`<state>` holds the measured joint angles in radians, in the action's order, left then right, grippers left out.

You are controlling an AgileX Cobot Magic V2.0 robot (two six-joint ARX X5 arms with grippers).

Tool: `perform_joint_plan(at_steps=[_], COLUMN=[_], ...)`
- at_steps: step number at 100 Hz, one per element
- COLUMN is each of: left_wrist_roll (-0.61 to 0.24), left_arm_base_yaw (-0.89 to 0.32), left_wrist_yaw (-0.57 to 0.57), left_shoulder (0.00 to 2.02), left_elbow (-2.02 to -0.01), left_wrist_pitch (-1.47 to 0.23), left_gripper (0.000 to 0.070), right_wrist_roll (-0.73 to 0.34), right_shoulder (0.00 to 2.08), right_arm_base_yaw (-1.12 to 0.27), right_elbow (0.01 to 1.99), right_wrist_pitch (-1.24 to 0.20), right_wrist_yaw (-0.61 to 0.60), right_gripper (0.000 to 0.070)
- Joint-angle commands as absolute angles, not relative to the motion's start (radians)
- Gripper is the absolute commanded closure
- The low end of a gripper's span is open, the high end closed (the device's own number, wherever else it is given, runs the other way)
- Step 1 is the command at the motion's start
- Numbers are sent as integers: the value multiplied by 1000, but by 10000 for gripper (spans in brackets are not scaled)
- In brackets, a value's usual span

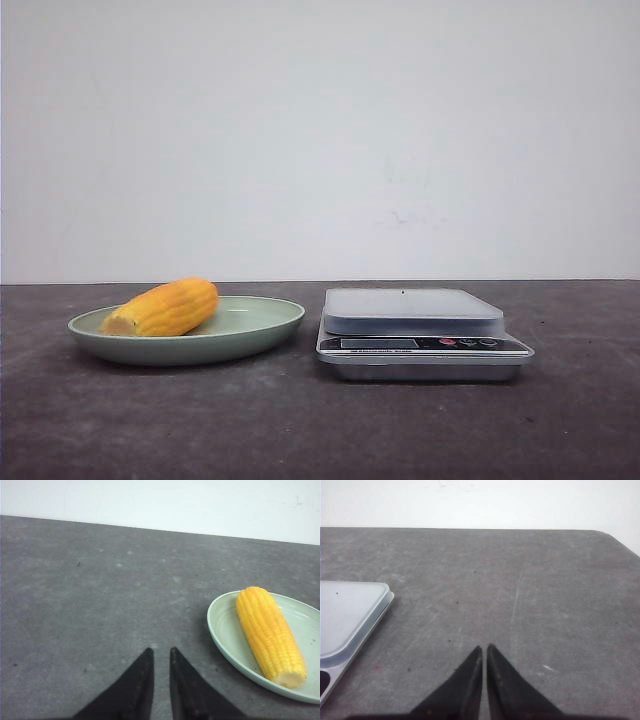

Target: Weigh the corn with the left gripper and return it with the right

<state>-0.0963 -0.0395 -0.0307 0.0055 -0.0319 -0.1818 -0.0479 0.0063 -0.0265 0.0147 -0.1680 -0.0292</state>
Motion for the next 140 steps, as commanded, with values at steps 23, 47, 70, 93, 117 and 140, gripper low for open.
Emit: perform_joint_plan(at_steps=[23,47,70,93,117,140], left_wrist_roll=[-91,-91,-91,-91,-91,-91], left_arm_base_yaw=[-39,-39,-39,-39,-39,-39], left_wrist_yaw=[-33,-33,-33,-33,-33,-33], left_shoulder=[5,5,5,5,5,5], left_elbow=[-15,-15,-15,-15,-15,-15], left_wrist_pitch=[-187,-187,-187,-187,-187,-187], left_gripper=[679,678,679,679,679,678], right_wrist_roll=[-37,-37,-37,-38,-37,-76], right_shoulder=[4,4,4,4,4,4], right_arm_base_yaw=[-28,-28,-28,-28,-28,-30], right_elbow=[10,10,10,10,10,10], right_wrist_pitch=[-156,-156,-156,-156,-156,-162], right_wrist_yaw=[-27,-26,-26,-27,-26,-38], right_gripper=[689,689,689,689,689,689])
